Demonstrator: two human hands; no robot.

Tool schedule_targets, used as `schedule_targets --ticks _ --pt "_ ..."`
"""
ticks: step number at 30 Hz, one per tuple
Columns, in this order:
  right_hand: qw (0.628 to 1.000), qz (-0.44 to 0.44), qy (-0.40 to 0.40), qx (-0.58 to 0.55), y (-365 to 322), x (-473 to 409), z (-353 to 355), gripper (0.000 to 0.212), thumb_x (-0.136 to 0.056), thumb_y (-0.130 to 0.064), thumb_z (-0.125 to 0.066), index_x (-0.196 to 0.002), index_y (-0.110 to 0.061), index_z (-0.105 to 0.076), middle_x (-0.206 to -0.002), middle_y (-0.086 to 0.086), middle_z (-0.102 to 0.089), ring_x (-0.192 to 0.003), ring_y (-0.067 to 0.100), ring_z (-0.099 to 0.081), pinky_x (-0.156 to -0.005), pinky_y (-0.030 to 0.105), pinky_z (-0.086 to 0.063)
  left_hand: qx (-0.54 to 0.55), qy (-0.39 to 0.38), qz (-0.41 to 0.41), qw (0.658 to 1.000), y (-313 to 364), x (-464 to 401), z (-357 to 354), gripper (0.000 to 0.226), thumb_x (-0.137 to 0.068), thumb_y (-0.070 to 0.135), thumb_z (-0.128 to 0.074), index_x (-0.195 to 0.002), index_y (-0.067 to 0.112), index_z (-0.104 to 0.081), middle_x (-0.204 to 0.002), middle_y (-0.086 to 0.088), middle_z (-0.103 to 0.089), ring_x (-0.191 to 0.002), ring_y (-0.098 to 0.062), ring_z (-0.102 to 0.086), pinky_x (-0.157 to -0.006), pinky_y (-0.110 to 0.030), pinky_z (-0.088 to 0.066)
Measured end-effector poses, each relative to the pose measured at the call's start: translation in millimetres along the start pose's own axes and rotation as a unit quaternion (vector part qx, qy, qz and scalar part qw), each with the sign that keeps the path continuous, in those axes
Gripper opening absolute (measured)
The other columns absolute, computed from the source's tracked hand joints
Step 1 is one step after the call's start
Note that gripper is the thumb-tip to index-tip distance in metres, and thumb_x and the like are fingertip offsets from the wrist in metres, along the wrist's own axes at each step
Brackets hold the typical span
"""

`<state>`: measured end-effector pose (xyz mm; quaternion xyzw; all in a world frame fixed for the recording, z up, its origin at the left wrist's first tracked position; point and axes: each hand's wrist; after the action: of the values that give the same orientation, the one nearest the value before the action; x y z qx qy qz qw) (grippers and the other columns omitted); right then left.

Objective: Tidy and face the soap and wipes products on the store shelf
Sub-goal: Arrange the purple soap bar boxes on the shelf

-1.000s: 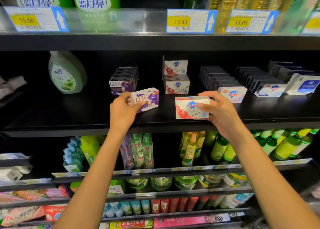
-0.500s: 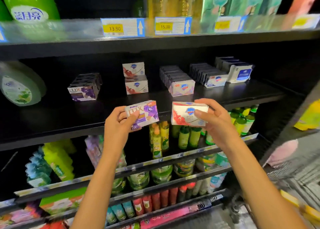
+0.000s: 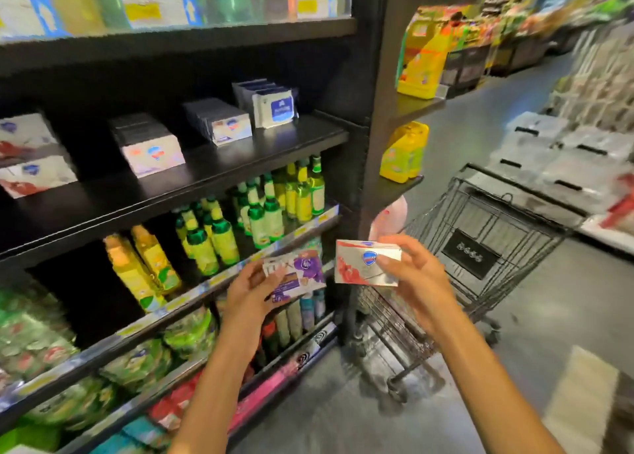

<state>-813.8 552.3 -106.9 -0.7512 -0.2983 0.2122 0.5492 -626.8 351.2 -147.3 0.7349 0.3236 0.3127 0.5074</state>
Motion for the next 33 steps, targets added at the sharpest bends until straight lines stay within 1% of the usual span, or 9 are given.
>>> schedule_targets --ticks 2,5,12,16,19,24,27,29,33 --pt "1.000 -0.007 0.025 -0.007 1 14 36 0.039 -0.077 -0.005 -0.079 -0.114 -0.010 -0.069 -0.118 0.024 -0.074 -0.093 0.032 -0.070 -0.073 0.039 -0.057 -0.009 -0.027 0.016 0.999 -23 3 -30 0.028 -0.095 0.005 -0.070 -0.123 0.007 -0.065 -0.112 -0.011 -0.078 -0.094 -0.024 -0.076 -0.080 -0.043 -0.064" --pt "0.998 -0.017 0.061 -0.012 4 33 79 0.037 -0.083 0.005 -0.075 -0.118 -0.003 -0.067 -0.116 0.024 -0.075 -0.089 0.029 -0.072 -0.068 0.032 -0.063 -0.014 -0.055 0.034 0.998 -47 9 -66 0.026 -0.096 0.001 -0.067 -0.121 0.007 -0.065 -0.106 -0.009 -0.079 -0.088 -0.020 -0.077 -0.062 -0.033 -0.065" --pt "0.988 -0.025 0.149 -0.037 22 36 149 0.041 -0.080 0.001 -0.076 -0.120 -0.003 -0.066 -0.114 0.022 -0.076 -0.089 0.027 -0.075 -0.066 0.030 -0.063 -0.025 -0.116 0.091 0.989 -90 -10 -134 0.022 -0.095 0.000 -0.067 -0.114 0.011 -0.068 -0.109 -0.013 -0.079 -0.085 -0.018 -0.077 -0.067 -0.031 -0.065" --pt "0.981 -0.044 0.184 -0.033 34 14 180 0.045 -0.081 -0.002 -0.077 -0.124 -0.001 -0.065 -0.117 0.019 -0.076 -0.098 0.030 -0.075 -0.071 0.038 -0.064 -0.031 -0.133 0.100 0.986 -113 -44 -163 0.022 -0.092 0.006 -0.072 -0.112 0.014 -0.068 -0.107 -0.012 -0.079 -0.089 -0.021 -0.077 -0.072 -0.037 -0.066" --pt "0.976 -0.062 0.207 -0.021 41 -11 201 0.042 -0.082 -0.005 -0.078 -0.123 -0.006 -0.068 -0.118 0.019 -0.075 -0.101 0.032 -0.074 -0.074 0.042 -0.064 -0.040 -0.136 0.112 0.984 -127 -76 -180 0.040 -0.080 0.020 -0.079 -0.116 0.009 -0.067 -0.111 -0.014 -0.078 -0.093 -0.025 -0.076 -0.075 -0.040 -0.065" --pt "0.965 -0.088 0.246 -0.018 53 -62 234 0.035 -0.083 -0.005 -0.079 -0.117 -0.010 -0.071 -0.119 0.019 -0.075 -0.103 0.034 -0.071 -0.095 0.060 -0.057 -0.045 -0.144 0.154 0.977 -147 -136 -212 0.046 -0.078 0.023 -0.082 -0.119 0.008 -0.068 -0.107 -0.009 -0.079 -0.091 -0.020 -0.076 -0.065 -0.030 -0.062" --pt "0.957 -0.100 0.271 -0.021 61 -94 250 0.038 -0.084 -0.002 -0.079 -0.120 -0.007 -0.070 -0.120 0.019 -0.074 -0.102 0.033 -0.075 -0.088 0.052 -0.063 -0.054 -0.148 0.181 0.971 -166 -174 -230 0.028 -0.090 0.012 -0.077 -0.117 0.009 -0.068 -0.105 -0.006 -0.079 -0.091 -0.019 -0.077 -0.069 -0.031 -0.063" --pt "0.948 -0.116 0.296 -0.024 67 -111 260 0.040 -0.081 -0.004 -0.081 -0.119 -0.008 -0.070 -0.121 0.020 -0.074 -0.101 0.035 -0.076 -0.090 0.055 -0.062 -0.071 -0.150 0.199 0.966 -179 -195 -242 0.019 -0.096 0.006 -0.072 -0.114 0.010 -0.067 -0.104 -0.005 -0.079 -0.090 -0.019 -0.077 -0.071 -0.033 -0.063" --pt "0.929 -0.155 0.334 -0.048 82 -145 285 0.041 -0.086 0.000 -0.078 -0.125 -0.004 -0.068 -0.120 0.021 -0.074 -0.102 0.035 -0.076 -0.079 0.045 -0.066 -0.085 -0.141 0.242 0.956 -206 -228 -265 0.019 -0.096 0.004 -0.071 -0.115 0.008 -0.068 -0.106 -0.010 -0.078 -0.091 -0.024 -0.076 -0.070 -0.035 -0.064"
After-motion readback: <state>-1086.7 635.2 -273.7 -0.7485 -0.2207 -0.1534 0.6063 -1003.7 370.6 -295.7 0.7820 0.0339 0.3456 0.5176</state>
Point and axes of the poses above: each hand's wrist, its own x-axis away from the middle knuckle, its own z-axis out of the back of the hand, y = z × x
